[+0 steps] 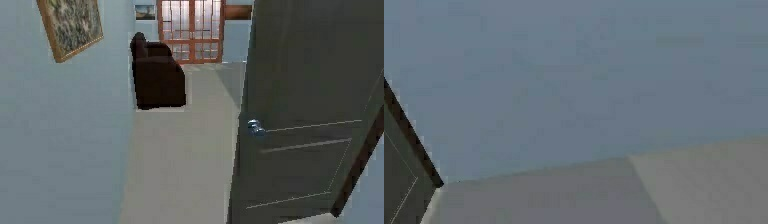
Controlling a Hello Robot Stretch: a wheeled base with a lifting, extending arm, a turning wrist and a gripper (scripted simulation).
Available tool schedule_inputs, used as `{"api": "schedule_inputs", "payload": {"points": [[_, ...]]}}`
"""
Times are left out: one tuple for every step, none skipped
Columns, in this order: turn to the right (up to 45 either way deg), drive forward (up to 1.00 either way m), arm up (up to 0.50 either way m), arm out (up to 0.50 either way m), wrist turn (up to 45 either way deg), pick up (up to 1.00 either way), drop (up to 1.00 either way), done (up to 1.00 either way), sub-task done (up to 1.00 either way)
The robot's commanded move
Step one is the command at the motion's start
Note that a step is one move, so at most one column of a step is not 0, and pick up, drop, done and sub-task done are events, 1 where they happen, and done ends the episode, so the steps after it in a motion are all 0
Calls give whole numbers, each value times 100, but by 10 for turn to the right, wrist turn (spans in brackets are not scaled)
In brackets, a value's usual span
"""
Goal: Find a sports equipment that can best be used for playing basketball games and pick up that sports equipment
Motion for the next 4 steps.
{"api": "schedule_inputs", "payload": {"points": [[0,100,0,0,0,0,0,0,0],[60,0,0,0,0,0,0,0,0],[0,5,0,0,0,0,0,0,0],[90,0,0,0,0,0,0,0,0]]}}
